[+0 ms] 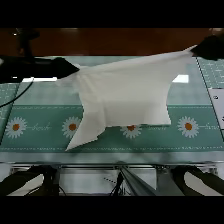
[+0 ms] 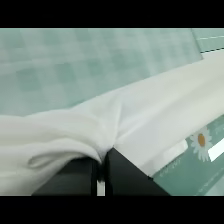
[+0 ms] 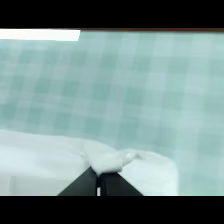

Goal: Fold the shirts.

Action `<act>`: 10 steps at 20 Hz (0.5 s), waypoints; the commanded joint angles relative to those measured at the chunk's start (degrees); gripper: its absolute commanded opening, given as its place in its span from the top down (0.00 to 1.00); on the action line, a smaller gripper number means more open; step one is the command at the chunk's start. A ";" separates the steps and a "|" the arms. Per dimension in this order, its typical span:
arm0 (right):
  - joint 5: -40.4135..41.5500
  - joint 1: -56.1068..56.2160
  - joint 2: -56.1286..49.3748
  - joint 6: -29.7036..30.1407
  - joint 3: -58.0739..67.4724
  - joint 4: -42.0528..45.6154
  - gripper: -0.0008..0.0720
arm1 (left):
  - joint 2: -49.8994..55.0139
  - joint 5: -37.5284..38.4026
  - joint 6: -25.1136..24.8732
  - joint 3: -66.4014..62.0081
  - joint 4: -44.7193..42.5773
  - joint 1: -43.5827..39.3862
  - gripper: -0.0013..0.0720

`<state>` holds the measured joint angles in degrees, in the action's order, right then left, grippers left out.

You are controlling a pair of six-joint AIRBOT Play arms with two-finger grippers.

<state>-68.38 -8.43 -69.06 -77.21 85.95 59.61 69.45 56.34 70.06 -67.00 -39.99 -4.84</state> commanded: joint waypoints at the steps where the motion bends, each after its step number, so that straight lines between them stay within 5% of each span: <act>1: 7.13 0.02 -13.05 -0.11 -0.55 -8.11 0.95 | 11.45 -7.76 -0.61 -0.46 1.40 -2.36 0.94; 5: 9.70 -0.07 -22.03 -2.32 -0.55 -13.29 0.95 | 17.18 -7.72 1.57 -0.68 1.70 -2.56 0.93; 6: 9.29 -0.04 -23.43 -3.37 -0.55 -13.62 0.93 | 17.55 -7.08 2.89 -0.66 1.66 -2.54 0.76; 7: 8.37 -0.11 -24.33 -4.44 -0.55 -13.64 0.68 | 17.75 -4.61 3.21 -0.70 1.66 -2.49 0.16; 8: 7.45 -0.11 -24.85 -4.90 -0.55 -13.62 0.19 | 17.88 -1.01 2.34 -0.81 0.92 -1.97 0.02; 10: 5.01 -1.09 -24.55 -4.87 -0.55 -13.29 0.12 | 17.99 8.11 3.76 -2.19 -3.45 1.49 0.02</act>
<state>-61.08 -8.75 -91.72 -80.71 85.43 47.40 86.24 55.22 72.07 -68.20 -39.59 -5.85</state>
